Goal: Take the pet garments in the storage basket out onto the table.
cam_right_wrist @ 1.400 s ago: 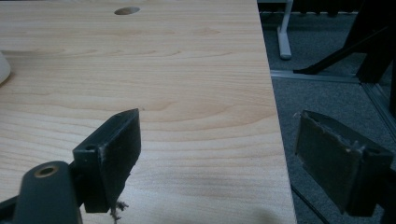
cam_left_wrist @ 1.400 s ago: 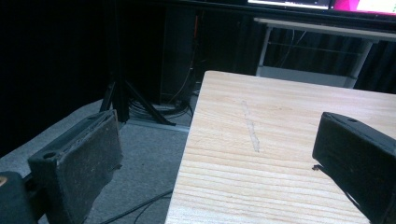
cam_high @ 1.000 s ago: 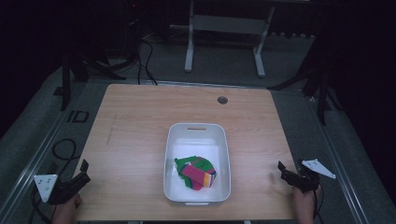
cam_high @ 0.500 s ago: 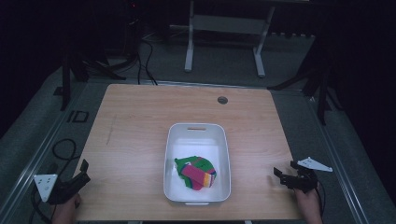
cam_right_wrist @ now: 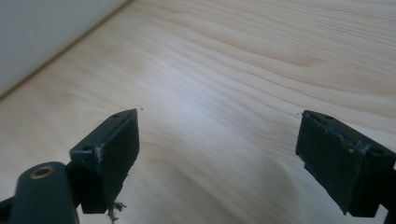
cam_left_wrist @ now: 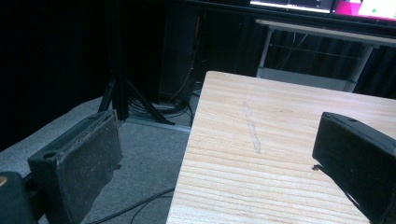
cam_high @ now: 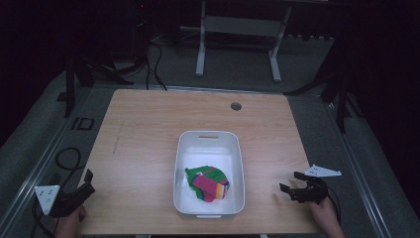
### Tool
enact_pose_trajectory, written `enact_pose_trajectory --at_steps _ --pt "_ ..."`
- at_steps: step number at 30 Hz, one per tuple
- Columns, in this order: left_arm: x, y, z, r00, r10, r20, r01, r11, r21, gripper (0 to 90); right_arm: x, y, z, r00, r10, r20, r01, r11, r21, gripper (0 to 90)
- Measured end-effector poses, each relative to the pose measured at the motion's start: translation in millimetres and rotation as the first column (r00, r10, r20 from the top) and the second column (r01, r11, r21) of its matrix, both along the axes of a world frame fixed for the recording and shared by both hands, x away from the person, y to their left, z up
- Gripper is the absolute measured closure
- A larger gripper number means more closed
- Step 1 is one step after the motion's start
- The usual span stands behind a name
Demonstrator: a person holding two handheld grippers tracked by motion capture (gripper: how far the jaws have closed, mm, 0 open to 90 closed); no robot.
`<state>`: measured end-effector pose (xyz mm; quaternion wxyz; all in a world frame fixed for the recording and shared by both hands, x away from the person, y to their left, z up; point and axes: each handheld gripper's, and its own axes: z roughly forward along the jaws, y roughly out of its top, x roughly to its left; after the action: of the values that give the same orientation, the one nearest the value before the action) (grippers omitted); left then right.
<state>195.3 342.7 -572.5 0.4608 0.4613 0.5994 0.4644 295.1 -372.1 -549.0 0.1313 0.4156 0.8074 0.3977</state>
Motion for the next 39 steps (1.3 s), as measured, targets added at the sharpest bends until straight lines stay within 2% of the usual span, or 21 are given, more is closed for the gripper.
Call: enact_pose_trajectory --at_steps 1,5,14,18,23,33,35,39 --pt "0.0 -0.1 0.1 1.0000 0.001 -0.001 -0.001 1.0000 0.001 1.8 -0.9 5.5 3.0 0.9989 0.046 -0.004 -0.046 0.999 0.000 13.3" --pt "0.2 -0.7 0.1 1.0000 0.001 -0.001 -0.001 1.0000 0.004 1.8 -3.3 18.9 9.8 0.9895 0.144 -0.009 -0.144 0.990 -0.005 13.4" --pt "0.3 -1.1 0.0 1.0000 -0.002 -0.001 0.002 1.0000 0.007 1.8 -5.4 41.9 27.2 0.9657 0.260 0.004 -0.260 0.966 -0.009 13.4" --pt "0.3 -1.0 0.1 1.0000 -0.002 -0.001 0.002 1.0000 0.006 1.8 -5.9 50.4 35.7 0.9615 0.275 -0.008 -0.275 0.961 0.007 13.4" --pt "0.2 -1.1 0.0 1.0000 -0.002 0.000 0.002 1.0000 0.006 1.8 -6.2 60.4 48.3 0.9519 0.306 -0.021 -0.305 0.952 0.023 13.2" --pt "0.2 -0.8 0.0 1.0000 -0.004 0.000 0.004 1.0000 0.004 1.8 -9.0 86.8 83.2 0.9262 0.375 0.035 -0.375 0.927 -0.006 13.5" --pt "0.2 -0.7 0.0 1.0000 -0.004 0.000 0.004 1.0000 0.004 1.8 -8.5 89.7 85.7 0.9244 0.380 0.037 -0.380 0.925 -0.008 13.6" --pt "0.1 -0.3 0.1 1.0000 -0.006 -0.002 0.006 1.0000 0.002 1.8 -6.2 108.1 96.2 0.9061 0.422 0.030 -0.422 0.907 -0.020 13.6"
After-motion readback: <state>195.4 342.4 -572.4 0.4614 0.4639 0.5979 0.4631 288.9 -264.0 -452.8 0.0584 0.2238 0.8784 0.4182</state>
